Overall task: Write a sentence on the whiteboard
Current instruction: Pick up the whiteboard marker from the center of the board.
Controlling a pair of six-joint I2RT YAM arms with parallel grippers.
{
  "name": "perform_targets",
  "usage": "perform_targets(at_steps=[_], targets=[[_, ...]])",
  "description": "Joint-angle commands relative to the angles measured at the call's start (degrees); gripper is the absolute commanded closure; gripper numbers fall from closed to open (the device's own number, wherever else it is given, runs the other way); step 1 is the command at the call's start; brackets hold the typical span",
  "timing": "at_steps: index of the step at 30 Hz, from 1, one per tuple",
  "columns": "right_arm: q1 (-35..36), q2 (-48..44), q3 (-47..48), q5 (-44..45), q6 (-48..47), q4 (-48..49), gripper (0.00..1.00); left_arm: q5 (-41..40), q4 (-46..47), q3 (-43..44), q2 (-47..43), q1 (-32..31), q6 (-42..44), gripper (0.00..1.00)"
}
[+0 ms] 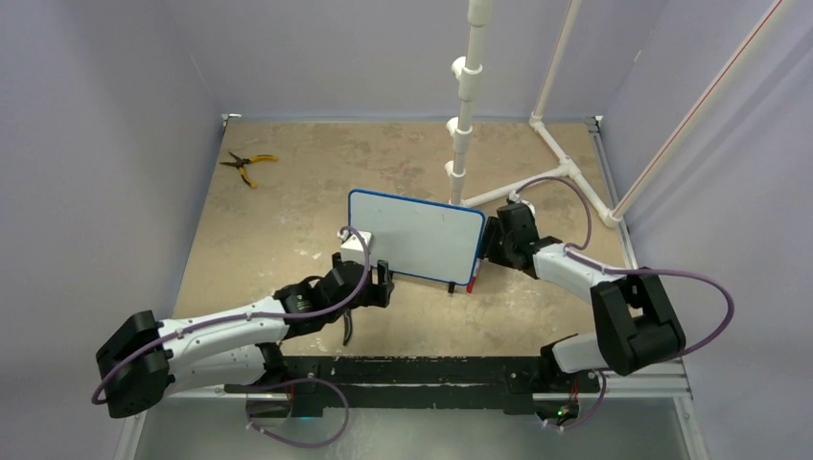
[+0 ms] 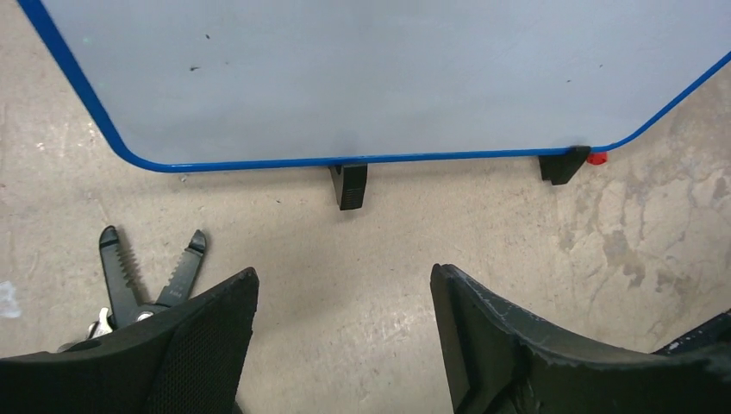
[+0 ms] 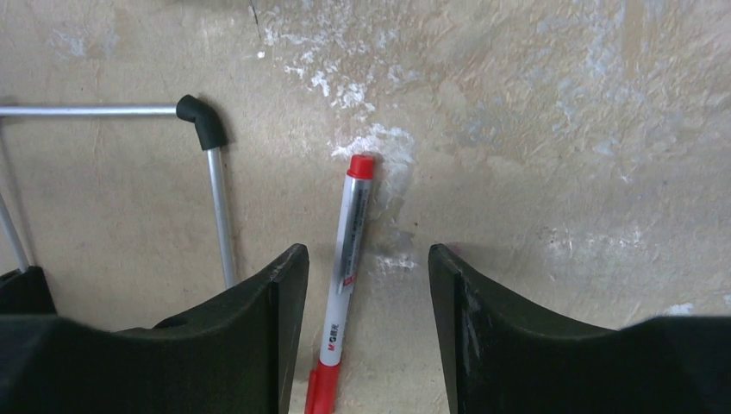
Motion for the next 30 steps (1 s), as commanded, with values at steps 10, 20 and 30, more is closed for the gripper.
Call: perform_targets(at_steps=[10, 20, 30], targets=[[1.28, 5.09, 5.93, 5.01, 0.27, -2.65, 0.70, -0.95, -11.74, 7.41, -9.17, -0.21, 0.65, 0.27], [1.19, 2.01, 8.34, 6.65, 1.96, -5.86, 1.00, 2.77, -8.35, 10.16, -7.51, -0.21, 1.96, 0.27], [1.15, -13.95, 16.59, 18.58, 0.17, -15.26, 1.00, 13.49, 5.03, 11.44, -7.26, -0.21, 9.03, 0.27]])
